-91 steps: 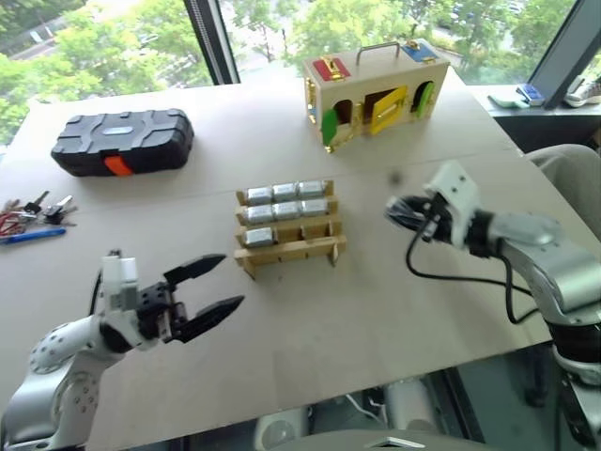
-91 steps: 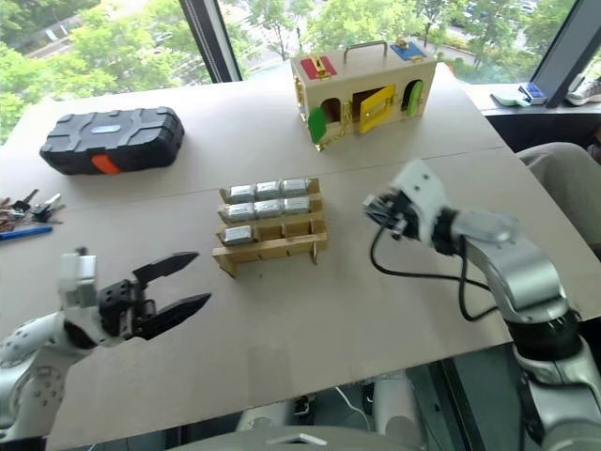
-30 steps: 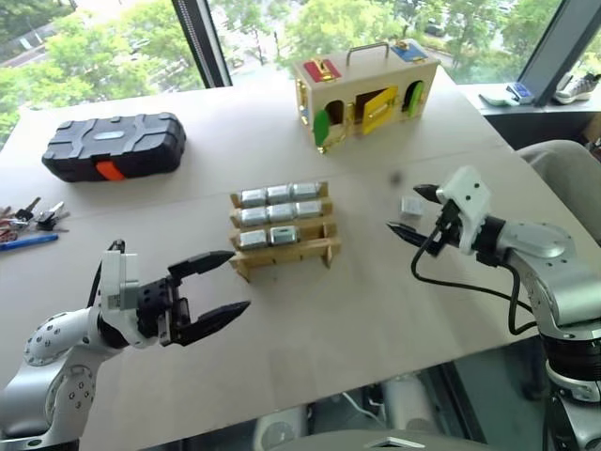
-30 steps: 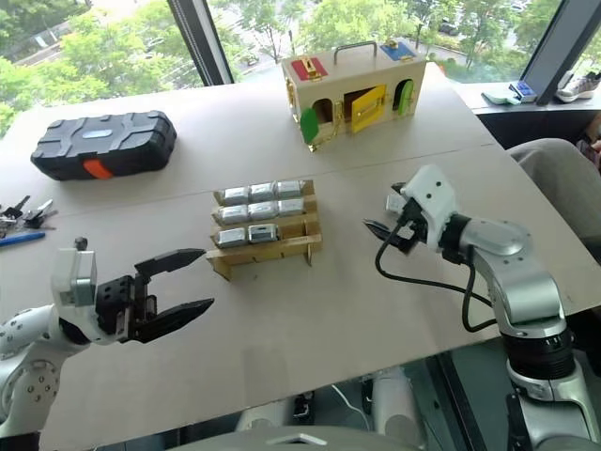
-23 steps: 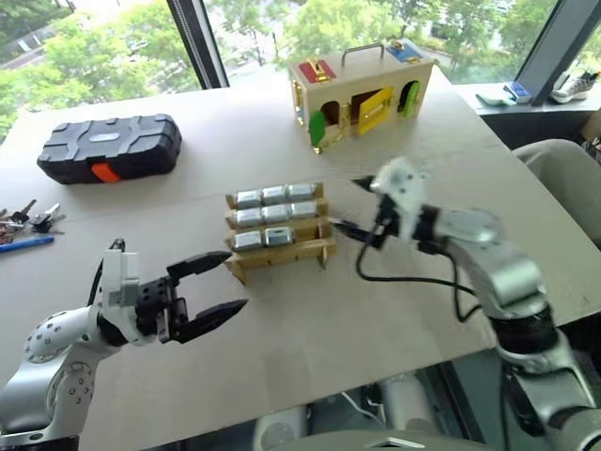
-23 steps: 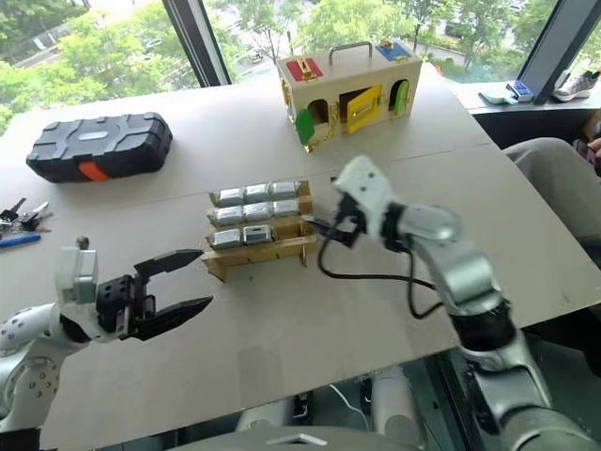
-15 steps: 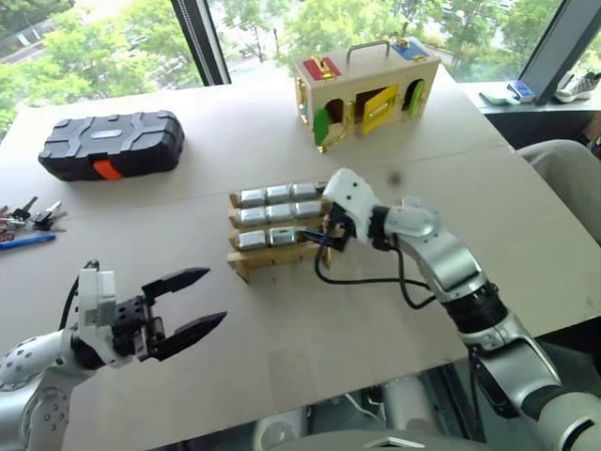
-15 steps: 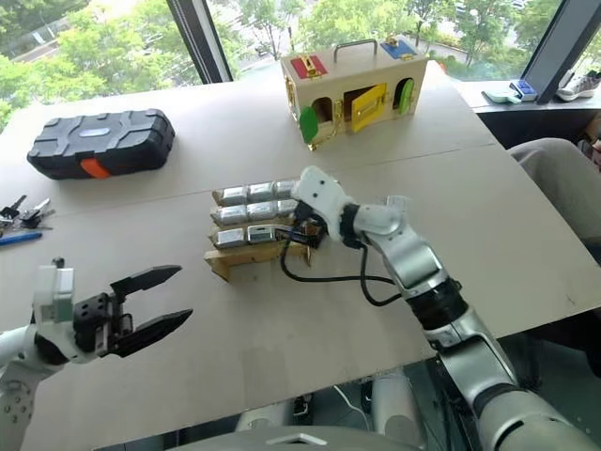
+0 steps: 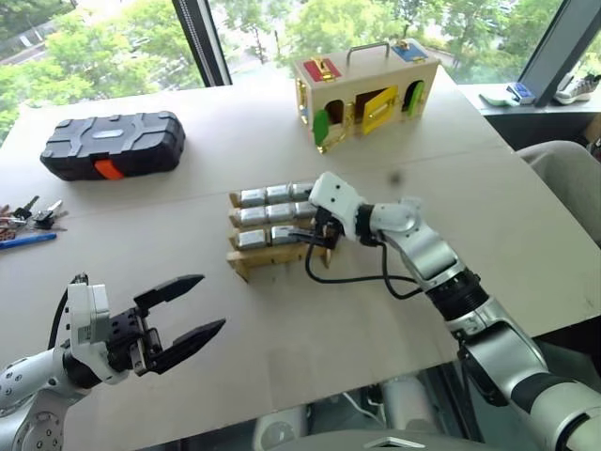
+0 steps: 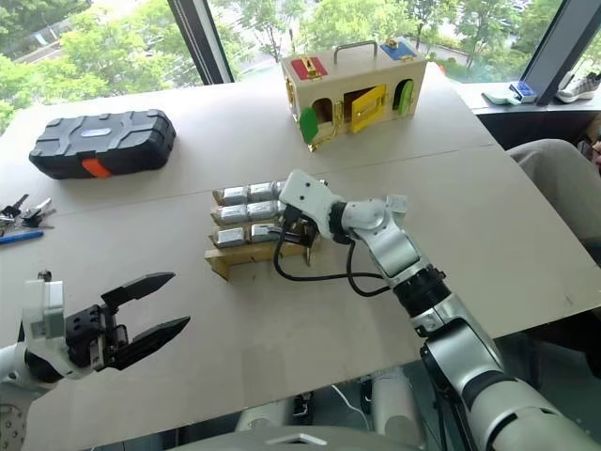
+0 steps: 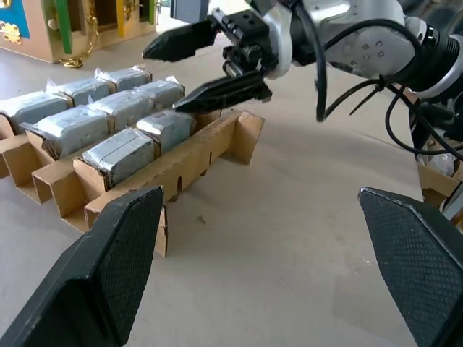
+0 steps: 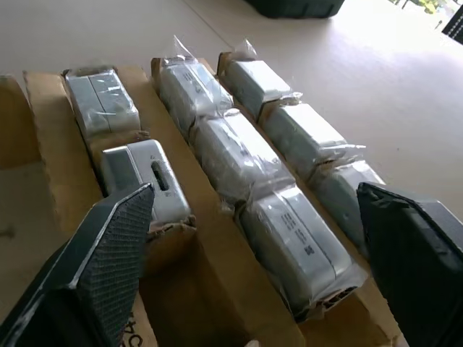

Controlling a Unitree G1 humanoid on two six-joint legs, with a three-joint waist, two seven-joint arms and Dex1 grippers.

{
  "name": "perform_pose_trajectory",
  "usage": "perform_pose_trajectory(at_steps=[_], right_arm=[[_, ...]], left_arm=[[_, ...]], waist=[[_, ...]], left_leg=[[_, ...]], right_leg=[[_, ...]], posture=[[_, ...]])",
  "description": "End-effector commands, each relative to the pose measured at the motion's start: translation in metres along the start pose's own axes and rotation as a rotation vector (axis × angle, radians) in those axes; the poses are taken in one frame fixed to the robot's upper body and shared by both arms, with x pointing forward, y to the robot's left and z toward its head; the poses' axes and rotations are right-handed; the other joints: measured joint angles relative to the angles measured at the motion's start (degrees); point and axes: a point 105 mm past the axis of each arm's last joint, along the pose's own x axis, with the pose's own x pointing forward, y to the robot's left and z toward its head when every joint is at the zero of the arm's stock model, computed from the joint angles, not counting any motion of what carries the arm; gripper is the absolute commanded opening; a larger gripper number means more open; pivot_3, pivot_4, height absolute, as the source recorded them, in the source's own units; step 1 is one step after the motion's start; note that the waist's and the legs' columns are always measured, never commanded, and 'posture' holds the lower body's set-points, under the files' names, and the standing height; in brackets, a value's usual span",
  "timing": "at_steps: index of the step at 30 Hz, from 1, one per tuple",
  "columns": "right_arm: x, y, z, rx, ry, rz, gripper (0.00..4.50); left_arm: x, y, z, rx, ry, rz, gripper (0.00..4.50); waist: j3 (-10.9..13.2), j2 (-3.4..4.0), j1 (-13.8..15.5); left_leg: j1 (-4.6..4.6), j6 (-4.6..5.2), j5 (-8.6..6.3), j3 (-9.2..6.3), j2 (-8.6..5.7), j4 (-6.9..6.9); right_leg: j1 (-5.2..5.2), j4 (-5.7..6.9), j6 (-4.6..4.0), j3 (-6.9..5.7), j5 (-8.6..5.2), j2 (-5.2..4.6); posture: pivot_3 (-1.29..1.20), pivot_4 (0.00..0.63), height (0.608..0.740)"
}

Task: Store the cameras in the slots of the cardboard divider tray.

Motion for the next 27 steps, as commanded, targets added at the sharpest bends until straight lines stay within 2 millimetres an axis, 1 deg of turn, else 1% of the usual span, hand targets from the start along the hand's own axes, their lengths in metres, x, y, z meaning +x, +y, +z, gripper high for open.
perform_pose_trajectory(at_steps=[1, 4, 6, 7, 9, 11, 14, 16, 17, 19, 22, 27], right_arm=[[-0.008, -0.011, 0.026, -0.036, -0.096, -0.040, 4.44], [-0.036, -0.017, 0.039, 0.001, -0.165, -0.077, 4.44], [-0.065, -0.021, 0.037, 0.042, -0.157, -0.110, 4.44], [-0.081, -0.024, 0.031, 0.074, -0.133, -0.147, 4.44], [-0.107, -0.029, 0.017, 0.103, -0.069, -0.226, 4.44], [-0.127, -0.037, 0.003, 0.143, -0.008, -0.330, 4.44], [-0.153, -0.044, -0.030, 0.193, 0.115, -0.443, 4.44], [-0.161, -0.051, -0.047, 0.227, 0.166, -0.506, 4.44], [-0.164, -0.055, -0.052, 0.238, 0.184, -0.534, 4.44], [-0.168, -0.066, -0.062, 0.317, 0.191, -0.620, 4.44], [-0.164, -0.073, -0.068, 0.422, 0.174, -0.694, 4.44], [-0.152, -0.073, -0.071, 0.494, 0.165, -0.758, 4.44]], left_arm=[[0.004, -0.002, 0.010, 0.036, -0.025, -0.021, 4.50], [0.010, -0.001, 0.012, 0.041, -0.034, -0.045, 4.50], [0.015, 0.001, 0.014, 0.042, -0.043, -0.059, 4.50], [0.017, 0.001, 0.014, 0.041, -0.047, -0.069, 4.50], [0.021, 0.001, 0.014, 0.040, -0.051, -0.086, 4.50], [0.024, 0.001, 0.014, 0.040, -0.054, -0.099, 4.50], [0.031, 0.000, 0.012, 0.040, -0.058, -0.136, 4.50], [0.035, 0.000, 0.013, 0.038, -0.064, -0.150, 4.50], [0.036, 0.000, 0.013, 0.037, -0.066, -0.154, 4.50], [0.038, 0.001, 0.014, 0.038, -0.067, -0.159, 4.50], [0.038, 0.004, 0.014, 0.039, -0.066, -0.162, 4.50], [0.039, 0.003, 0.012, 0.033, -0.062, -0.169, 4.50]], waist=[[0.0, 0.00, 0.0], [0.0, 0.01, 0.5], [0.0, -0.02, 0.7], [0.0, -0.02, 0.8], [0.0, -0.05, 1.3], [0.0, -0.05, 1.4], [0.0, -0.03, 1.0], [0.0, -0.03, 0.9], [0.0, -0.03, 0.8], [0.0, -0.04, 0.4], [0.0, -0.03, 0.1], [0.0, -0.02, 0.1]], left_leg=[[-0.01, 0.00, 0.00, -0.01, 0.00, 0.00], [-0.05, -0.01, 0.01, 0.00, -0.01, 0.00], [-0.09, -0.01, 0.01, -0.04, -0.01, 0.00], [-0.07, -0.01, 0.00, 0.02, -0.02, 0.01], [-0.10, 0.00, 0.00, 0.03, -0.08, 0.01], [-0.08, 0.00, -0.01, 0.12, -0.09, 0.01], [-0.01, 0.00, -0.01, 0.20, -0.09, 0.01], [0.04, -0.01, -0.01, 0.14, -0.07, 0.01], [0.06, -0.01, 0.00, 0.12, -0.05, 0.01], [0.08, -0.01, 0.00, 0.04, -0.04, 0.01], [0.09, -0.01, 0.01, -0.09, -0.03, 0.01], [0.00, -0.01, 0.01, -0.10, 0.00, -0.03]], right_leg=[[0.00, 0.00, -0.02, 0.00, 0.01, 0.00], [0.00, -0.01, -0.10, 0.01, 0.06, -0.04], [0.02, -0.06, -0.18, 0.00, 0.11, -0.14], [0.02, -0.07, -0.18, 0.04, 0.11, -0.15], [0.03, -0.12, -0.16, 0.04, 0.10, -0.22], [0.05, -0.17, -0.01, 0.07, 0.00, -0.24], [0.03, -0.14, 0.04, 0.09, -0.02, -0.15], [0.03, -0.05, 0.03, 0.05, -0.02, -0.06], [0.03, -0.03, 0.02, 0.05, -0.01, -0.01], [0.03, 0.00, -0.06, 0.06, 0.04, 0.08], [0.02, 0.00, -0.12, 0.09, 0.08, 0.22], [-0.05, 0.00, -0.12, 0.10, 0.08, 0.27]], posture=[[0.00, 0.150, 0.740], [0.00, 0.150, 0.740], [0.00, 0.150, 0.740], [0.00, 0.150, 0.740], [0.00, 0.150, 0.740], [0.00, 0.150, 0.740], [0.00, 0.150, 0.740], [0.00, 0.150, 0.740], [0.00, 0.150, 0.740], [0.00, 0.150, 0.740], [0.00, 0.150, 0.740], [0.00, 0.150, 0.740]])
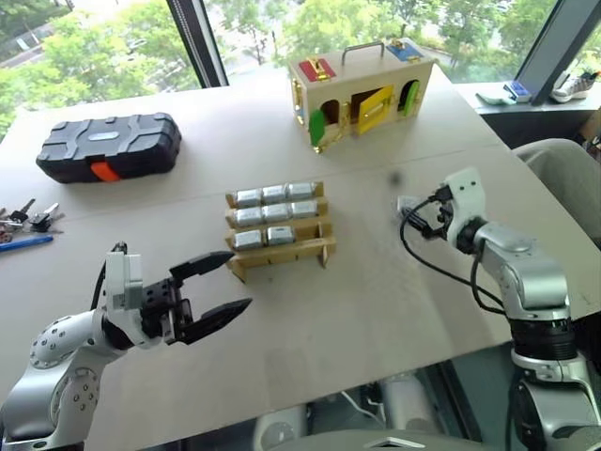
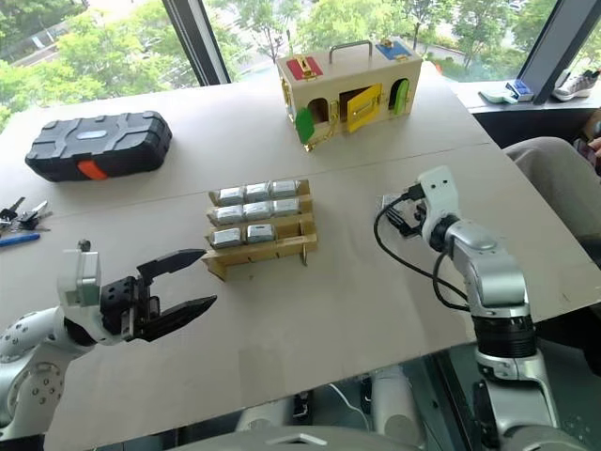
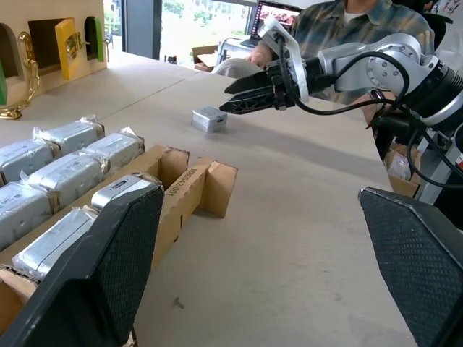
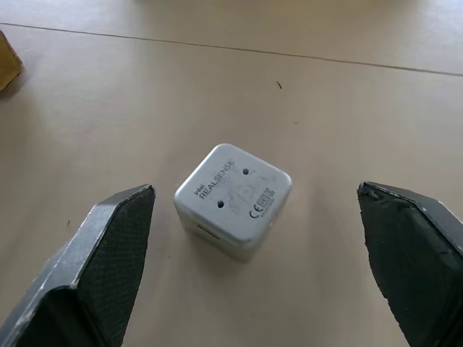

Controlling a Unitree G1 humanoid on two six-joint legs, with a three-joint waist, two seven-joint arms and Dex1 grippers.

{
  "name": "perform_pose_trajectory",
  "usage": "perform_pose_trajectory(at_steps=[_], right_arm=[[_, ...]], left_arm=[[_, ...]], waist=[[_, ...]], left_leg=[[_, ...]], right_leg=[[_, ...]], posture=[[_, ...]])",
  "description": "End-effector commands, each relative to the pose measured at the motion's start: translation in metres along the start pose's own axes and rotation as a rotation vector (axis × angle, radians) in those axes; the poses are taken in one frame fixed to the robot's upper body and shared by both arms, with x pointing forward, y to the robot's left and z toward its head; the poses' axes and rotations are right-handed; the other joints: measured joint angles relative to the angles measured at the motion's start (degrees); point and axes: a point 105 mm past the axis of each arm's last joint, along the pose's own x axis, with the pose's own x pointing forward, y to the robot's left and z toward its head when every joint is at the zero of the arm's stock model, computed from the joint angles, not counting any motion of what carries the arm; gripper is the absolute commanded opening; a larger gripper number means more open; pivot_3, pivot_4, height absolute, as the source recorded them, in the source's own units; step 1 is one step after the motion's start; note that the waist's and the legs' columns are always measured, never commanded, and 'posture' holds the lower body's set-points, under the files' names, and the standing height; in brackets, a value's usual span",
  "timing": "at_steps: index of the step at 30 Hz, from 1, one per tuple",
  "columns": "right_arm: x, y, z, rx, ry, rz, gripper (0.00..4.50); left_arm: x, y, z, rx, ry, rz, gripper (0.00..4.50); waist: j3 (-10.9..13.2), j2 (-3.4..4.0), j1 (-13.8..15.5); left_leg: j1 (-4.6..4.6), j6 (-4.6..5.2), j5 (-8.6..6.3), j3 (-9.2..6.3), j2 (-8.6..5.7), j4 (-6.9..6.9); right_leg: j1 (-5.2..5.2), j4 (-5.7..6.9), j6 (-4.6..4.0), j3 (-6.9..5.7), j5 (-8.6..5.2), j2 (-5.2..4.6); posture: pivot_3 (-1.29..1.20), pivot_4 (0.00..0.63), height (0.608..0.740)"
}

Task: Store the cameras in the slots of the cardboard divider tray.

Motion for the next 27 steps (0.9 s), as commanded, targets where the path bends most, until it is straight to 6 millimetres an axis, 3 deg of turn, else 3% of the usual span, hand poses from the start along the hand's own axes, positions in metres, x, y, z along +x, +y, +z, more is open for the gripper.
perform_pose_trajectory(at_steps=[1, 9, 20, 23, 26, 27], right_arm=[[0.003, 0.000, 0.011, 0.045, -0.042, -0.056, 4.44], [0.014, -0.008, 0.006, 0.147, -0.006, -0.200, 4.44], [0.023, 0.005, -0.006, 0.159, 0.049, -0.150, 4.44], [0.024, 0.007, -0.006, 0.154, 0.054, -0.139, 3.59], [0.024, 0.006, -0.006, 0.135, 0.054, -0.140, 2.11], [0.023, 0.005, -0.006, 0.125, 0.052, -0.141, 1.98]], left_arm=[[0.002, -0.003, 0.002, 0.011, 0.001, -0.021, 4.50], [0.003, -0.003, 0.002, 0.010, -0.003, -0.024, 4.50], [0.001, -0.001, 0.003, 0.015, -0.005, -0.014, 4.50], [0.001, -0.002, 0.003, 0.015, -0.006, -0.015, 4.50], [0.002, -0.002, 0.003, 0.016, -0.010, -0.015, 4.50], [0.002, -0.002, 0.004, 0.015, -0.012, -0.016, 4.50]], waist=[[0.0, 0.00, 0.0], [0.0, 0.00, 0.0], [0.0, 0.02, 0.0], [0.0, 0.02, -0.1], [0.0, 0.01, -0.1], [0.0, 0.02, -0.1]], left_leg=[[-0.02, 0.00, 0.00, 0.00, 0.00, 0.00], [-0.03, 0.01, 0.00, 0.09, -0.05, 0.06], [0.00, 0.01, 0.00, 0.05, -0.06, 0.03], [-0.01, 0.01, 0.00, 0.07, -0.05, 0.03], [-0.01, 0.01, 0.00, 0.07, -0.05, 0.03], [0.00, 0.01, 0.00, 0.07, -0.05, 0.03]], right_leg=[[0.00, -0.02, 0.00, 0.00, 0.00, -0.01], [0.00, -0.06, 0.00, 0.20, 0.00, -0.18], [0.00, -0.03, 0.00, 0.17, 0.00, -0.08], [0.00, -0.04, 0.00, 0.18, 0.00, -0.08], [0.00, -0.04, 0.00, 0.19, 0.00, -0.09], [0.00, -0.04, 0.00, 0.19, 0.00, -0.09]], posture=[[0.00, 0.150, 0.740], [0.00, 0.150, 0.740], [0.00, 0.150, 0.740], [0.00, 0.150, 0.740], [0.00, 0.150, 0.740], [0.00, 0.150, 0.740]])
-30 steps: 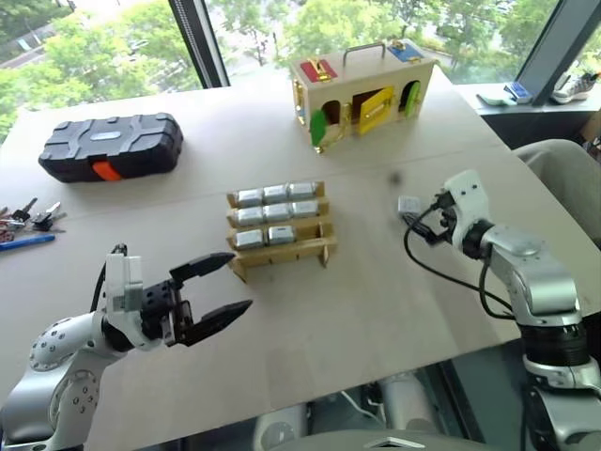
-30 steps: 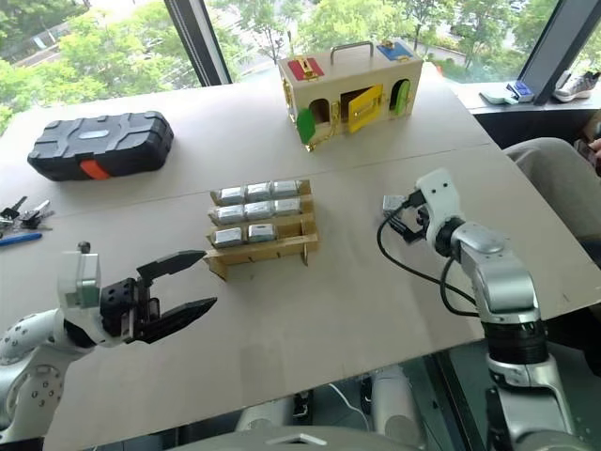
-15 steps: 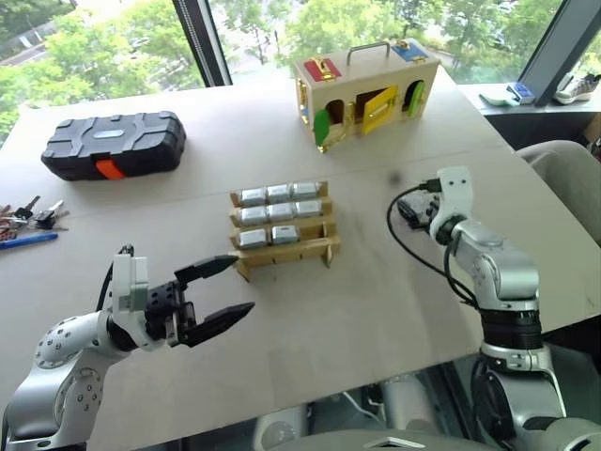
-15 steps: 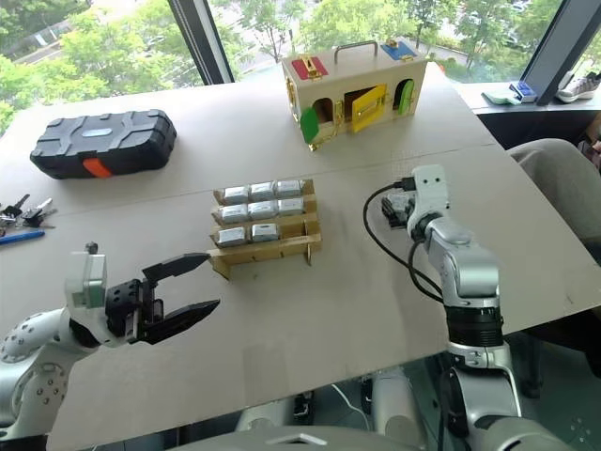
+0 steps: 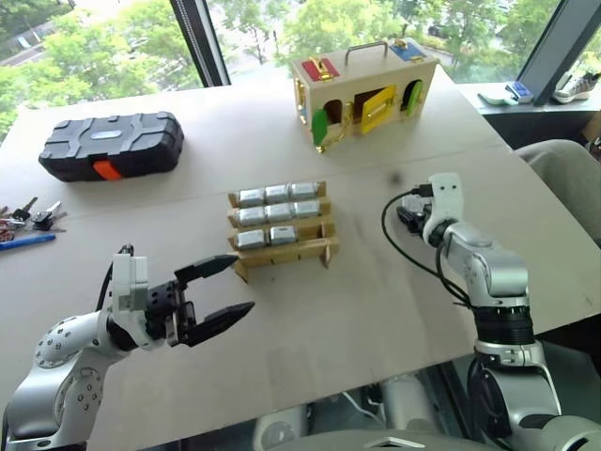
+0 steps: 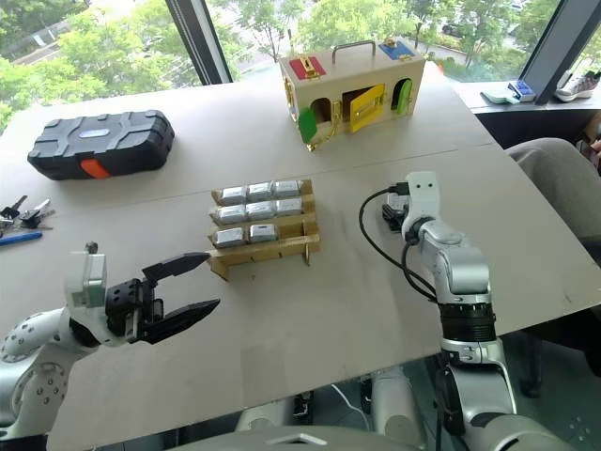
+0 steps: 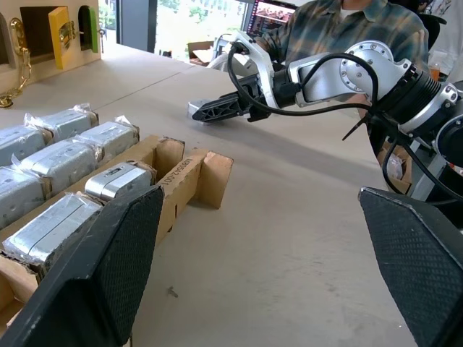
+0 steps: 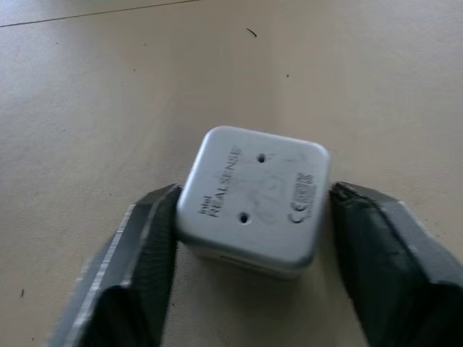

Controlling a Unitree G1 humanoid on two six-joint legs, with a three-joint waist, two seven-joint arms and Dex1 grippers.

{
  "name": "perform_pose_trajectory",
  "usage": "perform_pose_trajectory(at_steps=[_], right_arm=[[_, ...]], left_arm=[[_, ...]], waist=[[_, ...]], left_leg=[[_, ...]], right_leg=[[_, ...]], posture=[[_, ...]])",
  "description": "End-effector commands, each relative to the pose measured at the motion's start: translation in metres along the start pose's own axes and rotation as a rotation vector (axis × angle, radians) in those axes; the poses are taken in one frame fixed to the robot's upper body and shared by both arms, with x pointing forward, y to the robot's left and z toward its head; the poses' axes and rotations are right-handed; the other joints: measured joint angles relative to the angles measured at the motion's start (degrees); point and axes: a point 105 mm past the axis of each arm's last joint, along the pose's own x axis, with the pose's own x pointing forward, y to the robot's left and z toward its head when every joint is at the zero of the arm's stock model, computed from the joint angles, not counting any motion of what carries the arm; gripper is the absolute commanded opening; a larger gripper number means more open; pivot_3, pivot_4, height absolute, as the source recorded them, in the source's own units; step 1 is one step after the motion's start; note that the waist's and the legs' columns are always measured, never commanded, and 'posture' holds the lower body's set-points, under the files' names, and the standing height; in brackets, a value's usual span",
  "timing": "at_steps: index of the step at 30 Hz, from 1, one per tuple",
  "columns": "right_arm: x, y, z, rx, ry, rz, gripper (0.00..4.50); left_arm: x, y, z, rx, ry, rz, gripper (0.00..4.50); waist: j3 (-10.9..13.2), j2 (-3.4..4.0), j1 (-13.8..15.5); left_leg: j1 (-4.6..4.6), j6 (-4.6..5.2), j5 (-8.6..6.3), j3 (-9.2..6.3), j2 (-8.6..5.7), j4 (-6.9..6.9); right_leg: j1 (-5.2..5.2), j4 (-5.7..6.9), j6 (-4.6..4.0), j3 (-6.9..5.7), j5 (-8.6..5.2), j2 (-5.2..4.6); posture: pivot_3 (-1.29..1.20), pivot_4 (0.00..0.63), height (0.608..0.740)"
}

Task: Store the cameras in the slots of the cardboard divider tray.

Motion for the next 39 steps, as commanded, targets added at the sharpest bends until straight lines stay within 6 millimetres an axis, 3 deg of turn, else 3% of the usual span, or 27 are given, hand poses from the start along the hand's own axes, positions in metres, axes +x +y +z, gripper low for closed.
perform_pose_trajectory(at_steps=[1, 5, 10, 14, 17, 23, 28, 34, 37, 39], right_arm=[[-0.004, -0.001, 0.011, -0.050, -0.044, 0.010, 1.98], [-0.021, 0.001, 0.023, -0.256, -0.139, 0.061, 1.98], [-0.069, 0.044, 0.049, -0.626, -0.356, 0.351, 1.98], [-0.094, 0.075, 0.054, -0.851, -0.442, 0.544, 1.98], [-0.099, 0.095, 0.057, -0.999, -0.500, 0.652, 1.98], [-0.097, 0.118, 0.070, -1.107, -0.598, 0.742, 1.98], [-0.103, 0.135, 0.076, -1.138, -0.663, 0.803, 1.98], [-0.105, 0.140, 0.076, -1.158, -0.671, 0.831, 1.98], [-0.105, 0.140, 0.076, -1.153, -0.672, 0.828, 1.98], [-0.104, 0.140, 0.076, -1.148, -0.669, 0.829, 1.98]], left_arm=[[0.000, 0.000, 0.007, 0.022, -0.018, 0.003, 4.50], [0.011, 0.004, 0.014, -0.042, -0.046, 0.066, 4.50], [0.038, 0.013, 0.026, -0.193, -0.017, 0.180, 4.50], [0.060, 0.010, 0.043, -0.406, -0.002, 0.086, 4.50], [0.082, 0.019, 0.053, -0.483, -0.013, 0.074, 4.50], [0.115, 0.030, 0.055, -0.539, 0.018, 0.078, 4.50], [0.126, 0.030, 0.060, -0.550, -0.017, 0.056, 4.50], [0.135, 0.030, 0.060, -0.537, -0.013, 0.038, 4.50], [0.136, 0.030, 0.060, -0.537, -0.012, 0.024, 3.61], [0.136, 0.028, 0.060, -0.533, -0.009, 0.015, 2.67]], waist=[[0.0, 0.00, 0.0], [0.0, 0.02, 0.2], [0.1, 0.00, 0.2], [0.1, -0.12, 0.0], [0.1, -0.23, 0.3], [0.2, -0.40, 0.2], [0.3, -0.45, 0.3], [0.3, -0.46, 0.7], [0.3, -0.46, 0.7], [0.3, -0.46, 0.7]], left_leg=[[0.00, 0.00, 0.00, 0.00, 0.00, 0.00], [-0.01, 0.00, 0.00, -0.02, 0.00, 0.00], [-0.06, 0.00, 0.00, -0.03, -0.01, 0.00], [0.12, 0.00, 0.00, 0.05, -0.02, 0.01], [0.30, 0.00, 0.01, -0.12, -0.04, 0.01], [0.88, -0.01, 0.01, -0.02, -0.11, -0.07], [0.87, -0.04, 0.01, 0.08, -0.14, -0.08], [0.87, -0.04, 0.02, 0.15, -0.20, -0.06], [0.89, -0.04, 0.02, 0.18, -0.20, -0.04], [0.89, -0.05, 0.02, 0.18, -0.20, -0.05]], right_leg=[[0.00, 0.00, 0.00, 0.00, 0.00, 0.00], [0.00, 0.00, 0.00, 0.00, 0.00, -0.02], [-0.01, -0.05, 0.06, 0.09, 0.00, -0.09], [0.06, 0.01, 0.22, 0.19, 0.10, 0.06], [0.22, 0.08, 0.04, 0.11, 0.00, 0.12], [0.75, -0.01, 0.03, 0.30, 0.00, 0.15], [0.75, -0.02, 0.02, 0.44, 0.01, 0.13], [0.75, -0.02, 0.01, 0.50, 0.01, 0.09], [0.75, -0.02, 0.01, 0.54, 0.01, 0.09], [0.75, -0.02, 0.01, 0.53, 0.01, 0.09]], posture=[[0.00, 0.150, 0.740], [0.00, 0.150, 0.740], [0.00, 0.150, 0.740], [0.00, 0.150, 0.740], [0.00, 0.150, 0.740], [0.00, 0.150, 0.740], [0.00, 0.150, 0.740], [0.00, 0.150, 0.740], [0.00, 0.150, 0.740], [0.00, 0.150, 0.740]])
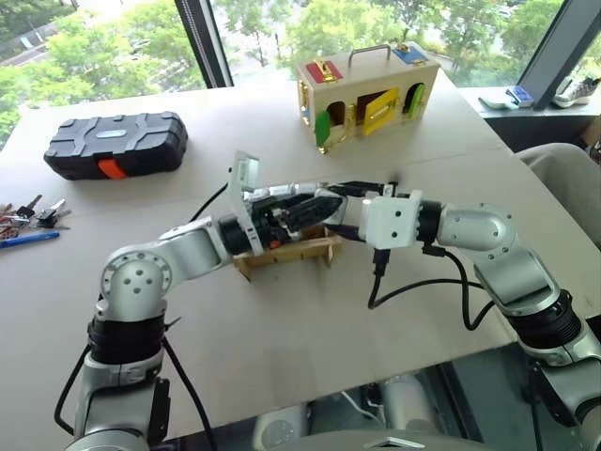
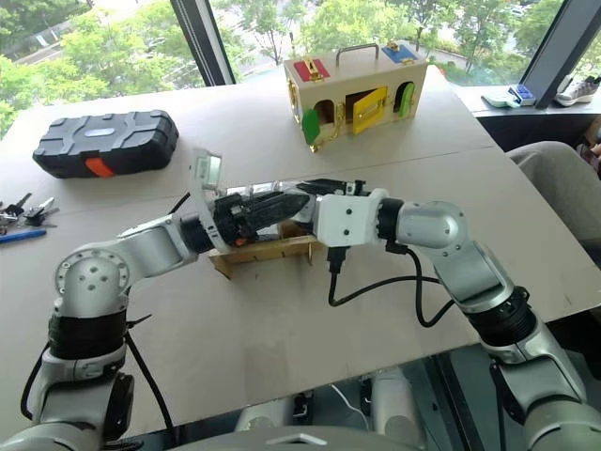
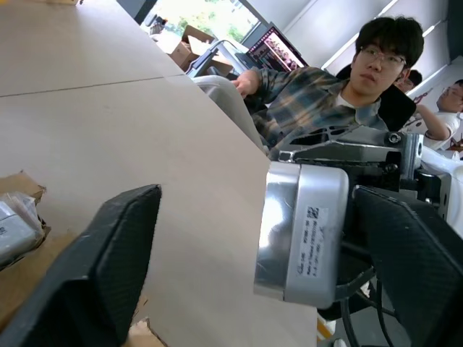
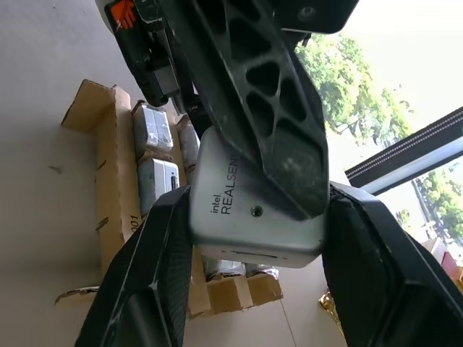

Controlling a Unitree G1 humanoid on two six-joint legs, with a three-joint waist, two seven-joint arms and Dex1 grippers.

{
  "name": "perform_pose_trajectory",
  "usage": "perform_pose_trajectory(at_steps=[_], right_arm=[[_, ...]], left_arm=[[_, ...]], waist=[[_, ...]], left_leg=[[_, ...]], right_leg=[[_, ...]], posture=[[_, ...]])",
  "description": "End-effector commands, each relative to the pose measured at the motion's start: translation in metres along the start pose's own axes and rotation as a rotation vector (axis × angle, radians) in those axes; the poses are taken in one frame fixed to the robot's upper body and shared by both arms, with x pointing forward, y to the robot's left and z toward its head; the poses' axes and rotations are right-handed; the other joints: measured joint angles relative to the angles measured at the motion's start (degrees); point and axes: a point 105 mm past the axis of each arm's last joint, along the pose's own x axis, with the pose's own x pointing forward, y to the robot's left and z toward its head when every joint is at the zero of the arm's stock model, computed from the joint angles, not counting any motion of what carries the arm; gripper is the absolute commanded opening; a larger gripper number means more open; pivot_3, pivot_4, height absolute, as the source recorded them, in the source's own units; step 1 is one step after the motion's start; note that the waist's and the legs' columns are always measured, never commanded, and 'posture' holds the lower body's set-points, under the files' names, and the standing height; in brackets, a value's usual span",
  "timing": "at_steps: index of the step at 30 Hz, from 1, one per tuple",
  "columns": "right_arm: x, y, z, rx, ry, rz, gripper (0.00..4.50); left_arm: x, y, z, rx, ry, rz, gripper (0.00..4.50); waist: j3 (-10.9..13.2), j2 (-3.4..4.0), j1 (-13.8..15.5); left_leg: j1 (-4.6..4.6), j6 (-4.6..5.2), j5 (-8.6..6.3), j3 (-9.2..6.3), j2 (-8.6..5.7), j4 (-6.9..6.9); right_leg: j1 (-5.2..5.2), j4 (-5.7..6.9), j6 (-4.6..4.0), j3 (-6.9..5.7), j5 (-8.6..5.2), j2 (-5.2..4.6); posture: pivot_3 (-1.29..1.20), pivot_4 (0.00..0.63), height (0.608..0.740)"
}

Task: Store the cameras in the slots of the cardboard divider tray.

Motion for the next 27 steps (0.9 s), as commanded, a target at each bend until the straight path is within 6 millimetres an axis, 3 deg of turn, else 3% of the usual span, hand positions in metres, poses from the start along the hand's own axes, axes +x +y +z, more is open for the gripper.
perform_pose_trajectory(at_steps=[1, 3, 4, 5, 6, 7, 11, 14, 19, 27], right_arm=[[-0.001, -0.008, 0.013, -0.034, -0.043, -0.025, 1.98], [-0.002, -0.008, 0.012, -0.004, -0.046, -0.018, 1.98], [-0.002, -0.008, 0.011, 0.010, -0.048, -0.017, 3.01], [-0.002, -0.009, 0.011, 0.018, -0.050, -0.018, 3.37], [-0.003, -0.009, 0.010, 0.031, -0.048, -0.020, 4.04], [-0.004, -0.008, 0.010, 0.039, -0.046, -0.022, 4.43], [-0.022, -0.014, 0.003, 0.178, -0.031, -0.114, 4.50], [-0.049, -0.012, 0.007, 0.351, -0.095, -0.175, 4.50], [-0.090, 0.002, 0.012, 0.482, -0.087, -0.127, 4.50], [-0.114, 0.003, 0.009, 0.500, -0.014, -0.136, 4.50]], left_arm=[[0.000, -0.006, 0.004, 0.033, -0.001, -0.020, 2.55], [0.000, -0.006, 0.004, 0.031, 0.000, -0.029, 1.58], [0.000, -0.007, 0.004, 0.032, -0.002, -0.033, 1.18], [0.000, -0.007, 0.005, 0.033, -0.003, -0.034, 0.74], [-0.001, -0.006, 0.006, 0.038, -0.004, -0.032, 0.75], [-0.001, -0.005, 0.006, 0.042, -0.004, -0.030, 0.75], [-0.004, 0.000, 0.015, 0.164, 0.012, -0.019, 0.75], [-0.004, 0.007, 0.019, 0.327, 0.068, -0.024, 0.75], [0.003, 0.023, 0.024, 0.478, 0.175, -0.078, 0.75], [0.014, 0.046, 0.018, 0.580, 0.365, -0.131, 0.75]], waist=[[0.0, 0.00, 0.0], [0.0, 0.00, 0.0], [0.0, 0.00, 0.0], [0.0, 0.00, 0.0], [0.0, 0.00, 0.0], [0.0, 0.00, 0.0], [0.0, 0.00, 0.3], [0.0, 0.00, 1.1], [0.0, 0.01, 1.5], [0.1, -0.01, 1.0]], left_leg=[[0.00, 0.00, 0.00, -0.01, 0.00, 0.00], [0.00, 0.00, 0.00, -0.01, 0.01, -0.01], [0.00, 0.00, 0.00, -0.02, 0.01, -0.01], [0.00, 0.00, 0.00, -0.01, 0.01, -0.01], [0.00, 0.00, 0.00, -0.02, 0.01, -0.01], [0.00, 0.00, 0.00, -0.01, 0.01, -0.01], [0.00, 0.00, 0.00, -0.01, 0.00, -0.01], [-0.02, -0.01, 0.00, 0.02, -0.01, -0.02], [-0.07, 0.01, -0.01, 0.20, -0.12, 0.00], [-0.05, 0.03, -0.02, 0.02, -0.12, -0.06]], right_leg=[[0.00, 0.00, 0.00, -0.01, 0.00, 0.00], [0.00, 0.00, 0.00, -0.01, 0.00, 0.00], [0.00, 0.00, 0.00, -0.01, 0.00, 0.00], [0.00, 0.00, 0.00, 0.00, 0.00, 0.00], [0.00, 0.00, 0.00, -0.01, 0.00, 0.00], [0.00, 0.00, 0.00, -0.01, 0.00, 0.00], [0.00, 0.00, 0.00, -0.02, 0.00, 0.00], [-0.01, -0.01, -0.01, -0.06, 0.00, 0.01], [-0.01, -0.09, -0.01, -0.04, -0.01, -0.09], [-0.02, -0.12, 0.00, -0.03, -0.02, -0.08]], posture=[[0.00, 0.150, 0.740], [0.00, 0.150, 0.740], [0.00, 0.150, 0.740], [0.00, 0.150, 0.740], [0.00, 0.150, 0.740], [0.00, 0.150, 0.740], [0.00, 0.150, 0.740], [0.00, 0.150, 0.740], [0.00, 0.150, 0.740], [0.00, 0.150, 0.740]])
